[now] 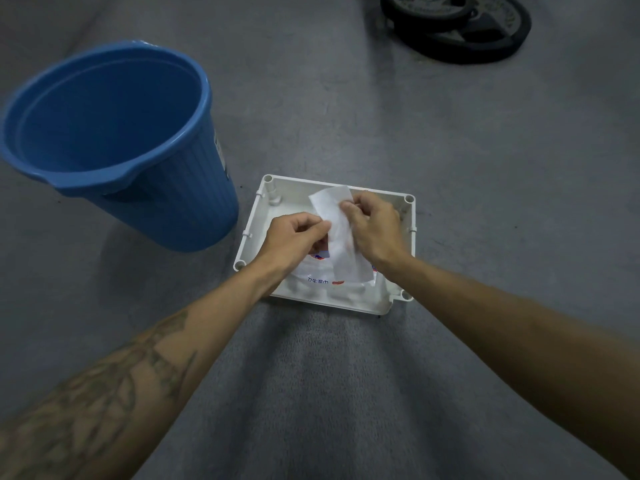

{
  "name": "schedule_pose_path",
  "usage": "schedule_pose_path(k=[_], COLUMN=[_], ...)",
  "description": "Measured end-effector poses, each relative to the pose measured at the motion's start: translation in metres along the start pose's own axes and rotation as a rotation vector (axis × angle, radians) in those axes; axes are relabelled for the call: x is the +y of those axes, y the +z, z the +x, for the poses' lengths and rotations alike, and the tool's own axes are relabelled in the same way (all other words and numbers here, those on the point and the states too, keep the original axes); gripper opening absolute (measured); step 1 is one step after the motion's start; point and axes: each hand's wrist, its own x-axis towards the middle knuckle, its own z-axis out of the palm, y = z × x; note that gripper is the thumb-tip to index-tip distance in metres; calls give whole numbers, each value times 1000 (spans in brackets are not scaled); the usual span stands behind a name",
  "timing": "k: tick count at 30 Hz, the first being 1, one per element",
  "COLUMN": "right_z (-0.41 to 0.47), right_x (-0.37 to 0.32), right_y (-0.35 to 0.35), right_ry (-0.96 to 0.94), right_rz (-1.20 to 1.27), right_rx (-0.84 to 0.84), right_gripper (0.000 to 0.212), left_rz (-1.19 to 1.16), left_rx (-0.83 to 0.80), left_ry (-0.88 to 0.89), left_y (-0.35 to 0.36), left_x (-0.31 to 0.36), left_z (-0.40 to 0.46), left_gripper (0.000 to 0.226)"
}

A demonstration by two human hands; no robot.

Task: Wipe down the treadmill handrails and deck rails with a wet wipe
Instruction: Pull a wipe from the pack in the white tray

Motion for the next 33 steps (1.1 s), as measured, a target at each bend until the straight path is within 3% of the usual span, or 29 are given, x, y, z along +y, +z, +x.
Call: schedule_pose_path(k=[5, 9, 13, 16, 26, 28, 33], right_z=[0, -6, -10, -10, -17, -16, -11], right_x=[4, 3, -1, -4, -8, -11, -15], right_y=[1, 0, 1, 1, -3, -3, -5], right_ry=[31, 44, -23, -32, -370, -337, -44], right_rz=[-40, -48, -76, -95, -445, -459, -277], right_rx=[5, -37, -142, -169, -49, -35, 39], right_gripper=[10, 29, 9, 14, 14, 14, 14], left_rz=[-34, -78, -129, -117, -124, -111, -74], left_rx=[32, 63, 56, 87, 109, 87, 72], left_ry=[-50, -62, -86, -98, -127, -125, -104], left_y=[-2, -3, -2, -3, -1, 0, 1], left_x=[0, 2, 3, 2, 8, 9, 10], left_z=[-2, -1, -1, -1, 1, 0, -1], left_gripper=[12, 13, 18, 20, 13, 15, 11])
